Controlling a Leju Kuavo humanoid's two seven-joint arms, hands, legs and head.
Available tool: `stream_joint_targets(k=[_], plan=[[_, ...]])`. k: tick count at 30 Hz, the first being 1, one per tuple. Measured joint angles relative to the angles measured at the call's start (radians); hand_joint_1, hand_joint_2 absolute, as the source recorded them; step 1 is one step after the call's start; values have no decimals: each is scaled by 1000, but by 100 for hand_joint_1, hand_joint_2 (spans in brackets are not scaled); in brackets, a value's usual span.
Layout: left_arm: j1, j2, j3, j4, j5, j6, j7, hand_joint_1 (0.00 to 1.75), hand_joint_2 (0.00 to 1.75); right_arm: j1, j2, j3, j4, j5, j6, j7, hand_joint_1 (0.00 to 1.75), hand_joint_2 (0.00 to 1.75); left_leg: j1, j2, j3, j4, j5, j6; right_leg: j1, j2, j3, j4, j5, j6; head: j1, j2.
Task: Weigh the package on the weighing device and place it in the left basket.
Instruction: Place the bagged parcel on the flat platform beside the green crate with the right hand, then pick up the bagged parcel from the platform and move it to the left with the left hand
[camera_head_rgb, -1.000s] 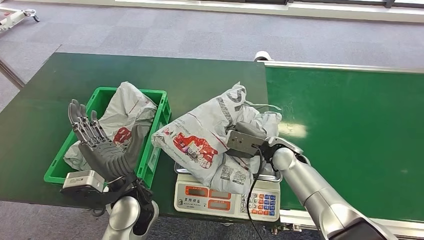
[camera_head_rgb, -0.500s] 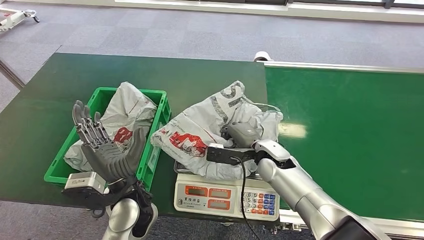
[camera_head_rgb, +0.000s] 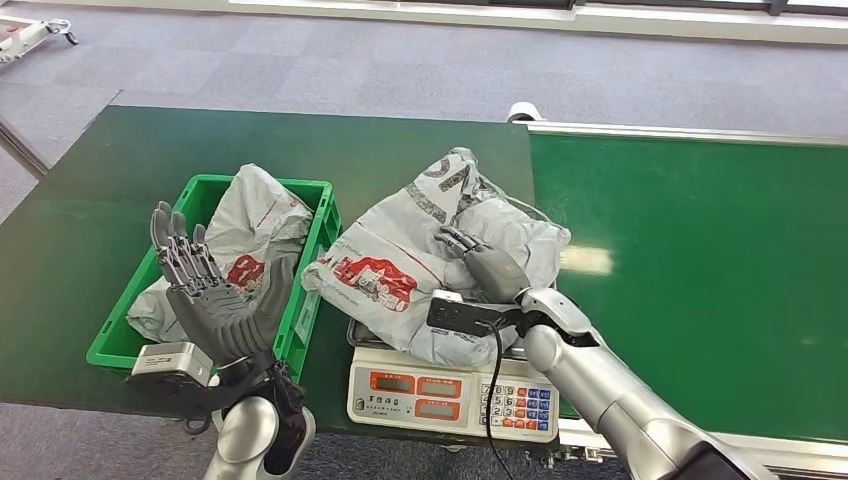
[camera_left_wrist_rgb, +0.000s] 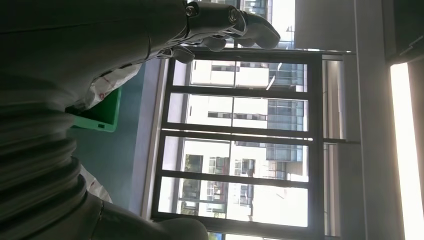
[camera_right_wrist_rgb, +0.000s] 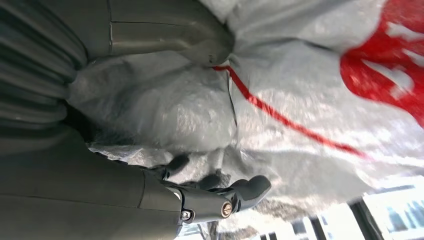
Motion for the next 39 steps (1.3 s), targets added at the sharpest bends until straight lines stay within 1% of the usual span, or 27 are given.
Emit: stream_joint_targets(k=[4,6,8,12,14,16,19,24,26,28,31,34,36,39], plan=[[0,0,0,6,0,-9,0,0,175,50,-27,-32,-79,-73,-11,-72,0,0,0,0,-1,0,0,0,0,0,-1,0,0,0,0,0],[-1,0,0,9,-1,-13,0,0,175,79,-44,-55,-130,-112,8,-100,0,0,0,0,-1,0,0,0,0,0,-1,0,0,0,0,0],[0,0,0,9,-1,-14,0,0,175,109,-60,-83,-185,-166,51,-125,0,0,0,0,-1,0,0,0,0,0,-1,0,0,0,0,0],[0,0,0,9,0,-16,0,0,175,166,-87,-145,-284,-308,152,-188,0,175,0,0,-1,0,-1,0,0,0,-1,0,0,0,0,0],[0,0,0,9,1,-22,0,0,175,193,-103,-181,-335,-411,236,-217,0,175,0,0,-1,0,0,0,0,0,-1,0,0,0,0,0],[1,0,0,8,1,-27,0,0,175,217,-117,-219,-385,-493,299,-234,0,175,0,0,-1,0,0,0,0,0,-1,0,0,0,0,0],[2,0,1,8,1,-32,0,0,175,238,-137,-271,-448,-530,320,-245,0,175,0,0,-1,0,-1,0,0,0,-1,0,0,0,0,0],[3,0,3,6,1,-35,0,0,175,258,-154,-307,-510,-527,311,-252,0,175,0,0,-1,0,0,0,0,0,-1,0,0,0,0,0],[4,0,4,5,1,-35,0,0,175,262,-158,-316,-524,-518,295,-257,0,175,0,1,-1,0,0,0,0,0,-1,0,0,0,0,0],[4,0,5,5,1,-38,0,0,175,273,-160,-329,-544,-499,257,-266,0,175,0,0,-1,0,0,0,0,0,-1,0,0,0,0,0],[4,0,10,6,0,-68,0,0,175,335,-161,-390,-625,-486,139,-287,0,175,0,-2,-1,0,-1,0,0,-2,0,-1,-1,0,0,0],[6,0,14,9,0,-121,0,0,175,439,-151,-509,-732,-501,10,-305,0,175,0,-6,-3,0,-1,1,0,-5,1,-1,-2,0,0,0],[6,0,19,12,-1,-139,0,0,175,493,-146,-578,-783,-503,-21,-308,0,175,0,-5,-3,0,-2,1,0,-5,0,-1,-2,1,0,0],[-1,4,22,25,-33,-181,0,0,175,569,-141,-649,-832,-513,-13,-291,0,175,0,-3,-2,0,-3,1,0,-3,-1,-2,-3,1,0,0]])
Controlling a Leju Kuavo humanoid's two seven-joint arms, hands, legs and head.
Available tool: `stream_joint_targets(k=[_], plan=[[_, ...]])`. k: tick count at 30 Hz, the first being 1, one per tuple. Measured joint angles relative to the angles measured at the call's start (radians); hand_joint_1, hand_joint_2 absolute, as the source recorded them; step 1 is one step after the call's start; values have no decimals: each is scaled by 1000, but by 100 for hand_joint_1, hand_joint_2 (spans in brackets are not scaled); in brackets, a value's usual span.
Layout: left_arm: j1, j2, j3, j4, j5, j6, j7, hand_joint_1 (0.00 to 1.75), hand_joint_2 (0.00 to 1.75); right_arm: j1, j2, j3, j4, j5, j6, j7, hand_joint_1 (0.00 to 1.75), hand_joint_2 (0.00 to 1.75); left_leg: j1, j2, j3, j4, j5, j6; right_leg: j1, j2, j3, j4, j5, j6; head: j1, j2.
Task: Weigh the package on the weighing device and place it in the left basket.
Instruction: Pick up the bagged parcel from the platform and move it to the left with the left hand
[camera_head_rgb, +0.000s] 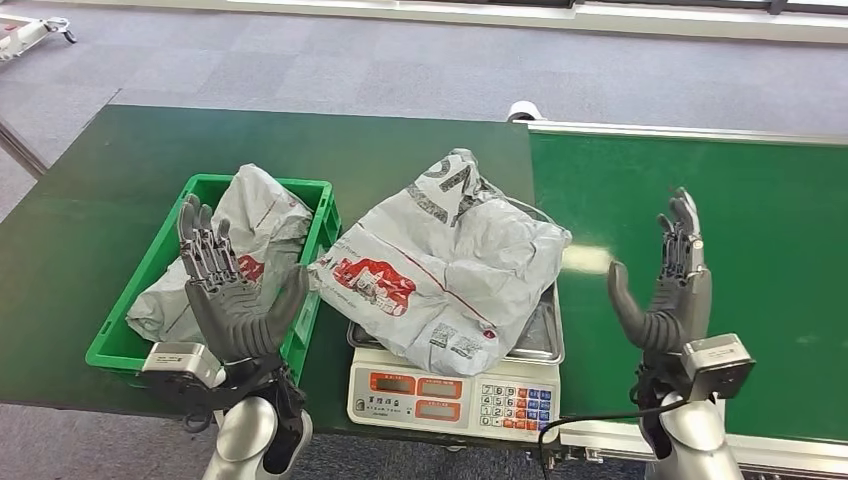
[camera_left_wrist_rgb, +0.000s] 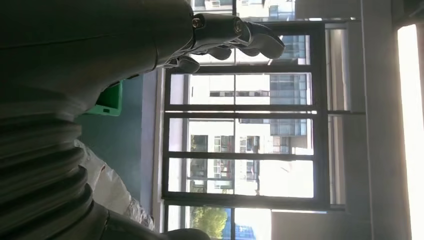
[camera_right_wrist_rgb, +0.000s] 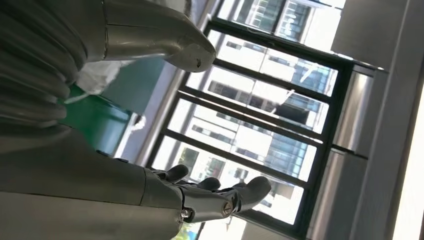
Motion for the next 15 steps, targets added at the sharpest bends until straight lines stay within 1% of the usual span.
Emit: stream_joint_targets(k=[2,4,6,8,11,15], plan=[[-14,5,-2,26,-38,-53,0,0,175,75,13,-55,-24,-14,24,-2,0,175,0,-3,0,0,0,0,0,-3,2,0,-1,1,0,0],[-33,9,-3,67,-68,-113,11,0,175,150,42,-122,-54,-24,53,-17,0,175,0,-5,-1,0,0,0,0,-5,2,0,-2,1,0,0],[-58,12,-3,113,-95,-177,44,0,175,204,78,-181,-85,-21,73,-24,0,175,0,-3,-1,0,0,0,0,-4,2,0,-2,1,0,0],[-86,15,-4,152,-117,-224,79,0,175,236,108,-222,-106,-12,80,-26,0,175,0,0,0,0,0,0,0,-1,1,1,-2,0,0,0],[-113,16,-5,190,-128,-241,96,0,175,264,136,-257,-123,-5,80,-27,0,175,0,2,0,0,0,0,0,2,0,1,-1,0,0,0],[-130,16,-5,218,-131,-243,98,0,175,280,156,-280,-133,-4,80,-28,0,175,0,2,0,0,0,0,0,2,0,1,-1,0,0,0]])
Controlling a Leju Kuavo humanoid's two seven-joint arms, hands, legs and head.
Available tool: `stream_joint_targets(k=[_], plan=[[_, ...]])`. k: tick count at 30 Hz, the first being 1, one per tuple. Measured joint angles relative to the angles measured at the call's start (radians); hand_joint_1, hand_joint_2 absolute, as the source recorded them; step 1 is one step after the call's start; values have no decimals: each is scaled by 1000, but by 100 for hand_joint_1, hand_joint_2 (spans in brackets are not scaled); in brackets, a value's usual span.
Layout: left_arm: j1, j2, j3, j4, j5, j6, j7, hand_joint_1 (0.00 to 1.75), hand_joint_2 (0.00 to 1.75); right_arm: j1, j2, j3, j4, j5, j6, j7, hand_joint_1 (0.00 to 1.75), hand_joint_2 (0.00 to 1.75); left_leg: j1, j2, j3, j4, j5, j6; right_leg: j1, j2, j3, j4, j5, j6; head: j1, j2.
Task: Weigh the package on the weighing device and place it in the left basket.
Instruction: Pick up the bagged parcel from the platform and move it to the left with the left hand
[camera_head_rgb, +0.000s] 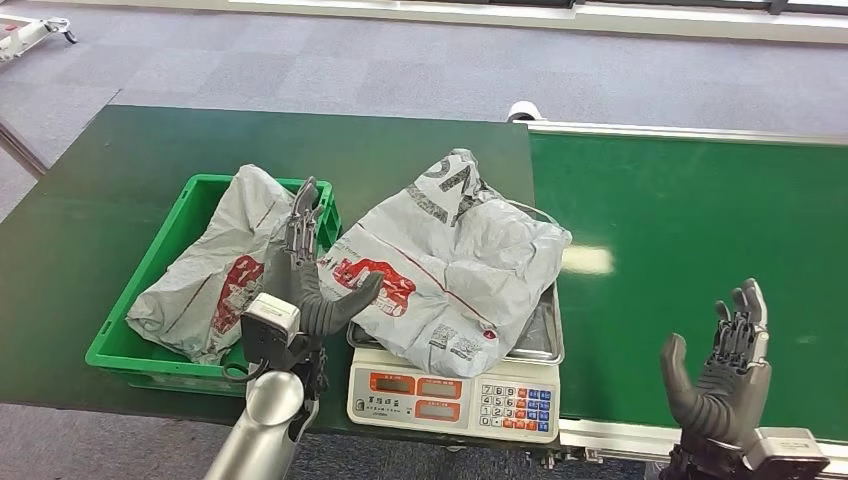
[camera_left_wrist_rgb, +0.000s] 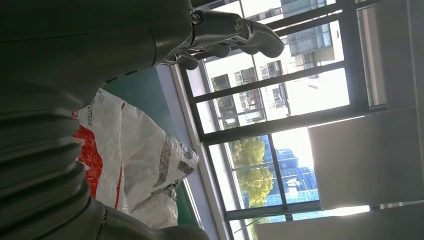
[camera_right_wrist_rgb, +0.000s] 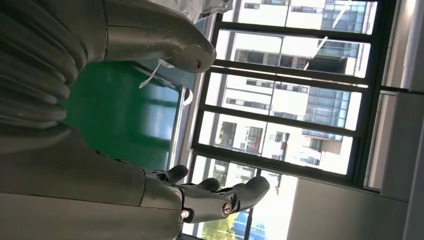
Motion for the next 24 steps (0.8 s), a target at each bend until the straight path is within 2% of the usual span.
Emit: stream_joint_targets(k=[4,6,9,12,16,18,24], plan=[[-9,1,-1,16,-8,-8,9,0,175,6,11,-12,-5,0,3,0,0,175,0,0,0,0,0,0,0,0,0,0,0,0,0,0],[-20,2,-6,30,-46,-28,50,0,175,5,14,-15,-5,8,10,0,0,175,0,0,0,0,0,0,0,0,0,0,0,0,0,0],[-77,3,-26,91,-203,-51,172,0,175,-3,18,-16,-3,37,27,0,0,175,0,0,0,0,0,0,0,-1,0,0,1,0,0,0],[-173,-9,-57,195,-386,-47,290,0,175,-23,21,-16,6,56,40,1,0,175,0,0,0,0,1,0,0,-1,0,0,2,0,0,0],[-327,-51,-137,398,-664,-38,532,0,175,-45,22,-16,24,79,51,8,0,175,0,-1,0,0,3,1,0,-1,1,0,4,1,0,0],[-377,-70,-167,494,-742,-25,608,0,175,-45,25,-16,31,96,53,7,0,175,0,0,0,0,3,1,0,0,1,0,4,1,0,0],[-422,-90,-185,655,-802,-15,629,0,175,-40,42,-17,38,116,63,5,0,175,0,2,0,0,3,0,0,2,-1,0,4,0,0,0]])
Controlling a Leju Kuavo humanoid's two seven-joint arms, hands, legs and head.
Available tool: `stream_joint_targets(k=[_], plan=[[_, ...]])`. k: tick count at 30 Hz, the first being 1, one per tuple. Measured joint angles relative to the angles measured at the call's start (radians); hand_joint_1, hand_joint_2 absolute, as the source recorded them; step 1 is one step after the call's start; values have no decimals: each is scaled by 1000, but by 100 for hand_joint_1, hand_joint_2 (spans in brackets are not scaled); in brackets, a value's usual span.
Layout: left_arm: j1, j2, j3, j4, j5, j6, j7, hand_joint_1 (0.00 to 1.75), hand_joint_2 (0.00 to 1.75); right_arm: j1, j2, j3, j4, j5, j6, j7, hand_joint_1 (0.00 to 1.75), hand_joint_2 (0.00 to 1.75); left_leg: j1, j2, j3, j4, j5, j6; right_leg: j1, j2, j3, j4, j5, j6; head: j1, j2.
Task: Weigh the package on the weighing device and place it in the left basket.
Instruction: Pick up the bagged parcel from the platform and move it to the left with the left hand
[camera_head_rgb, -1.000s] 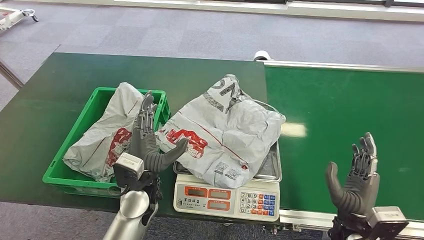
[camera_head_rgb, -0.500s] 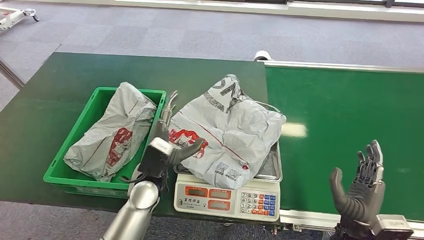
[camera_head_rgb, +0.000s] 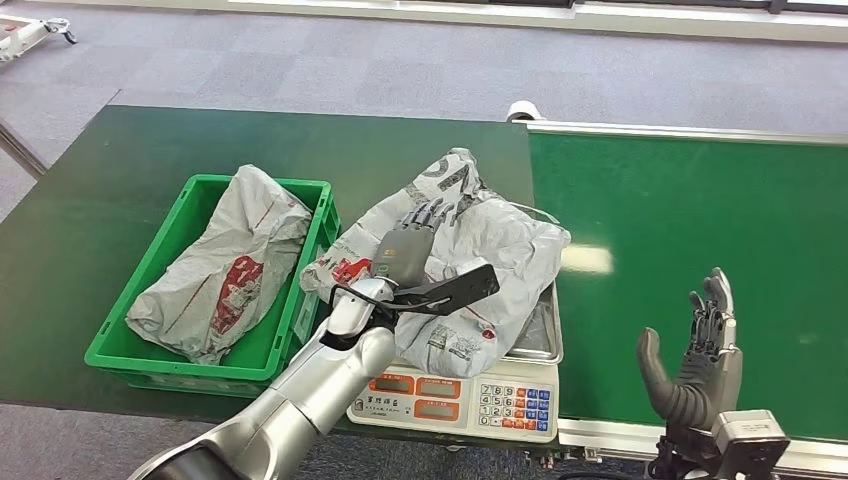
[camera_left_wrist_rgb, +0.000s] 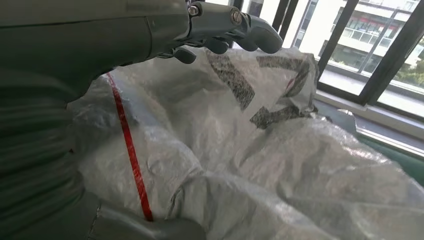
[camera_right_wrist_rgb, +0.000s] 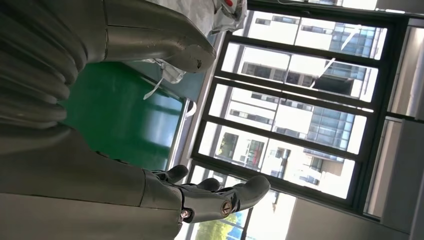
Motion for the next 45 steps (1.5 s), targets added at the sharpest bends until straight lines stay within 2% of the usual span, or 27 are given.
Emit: stream_joint_targets(k=[7,15,16,19,20,25,33,42,45], plan=[[-5,-9,0,63,-78,-42,32,0,175,4,23,-8,2,25,28,3,0,175,0,0,0,0,0,0,0,0,0,0,-1,0,0,0],[-10,-13,0,92,-91,-57,38,0,175,4,33,-11,6,27,32,4,0,175,0,0,0,0,0,0,0,0,1,0,0,0,0,0],[-10,-13,0,94,-91,-63,38,10,175,4,33,-11,7,27,32,4,0,175,0,0,0,0,0,0,0,0,1,0,0,0,0,0],[-12,-14,0,101,-107,-101,38,141,175,3,34,-11,10,29,36,5,0,175,0,0,0,0,0,0,0,0,1,0,0,0,0,0],[-12,-14,0,104,-121,-113,40,175,175,3,34,-11,12,30,37,5,0,175,0,0,0,0,0,0,0,0,2,0,0,0,0,0],[-8,-14,0,119,-189,-97,56,175,175,4,34,-11,17,33,38,4,0,175,0,0,1,0,0,0,0,0,2,0,0,0,0,0],[-3,-14,0,130,-200,-87,52,175,175,6,34,-11,17,34,38,4,0,175,0,0,1,0,0,0,0,0,2,0,0,0,0,0],[6,-13,0,128,-209,-83,0,175,175,9,34,-14,17,34,39,5,0,175,0,0,1,0,0,0,0,-1,2,0,0,0,0,0],[22,-13,6,110,-190,-42,-35,175,175,10,34,-20,16,33,42,9,0,175,0,0,1,0,0,0,0,-1,2,0,0,0,0,0]])
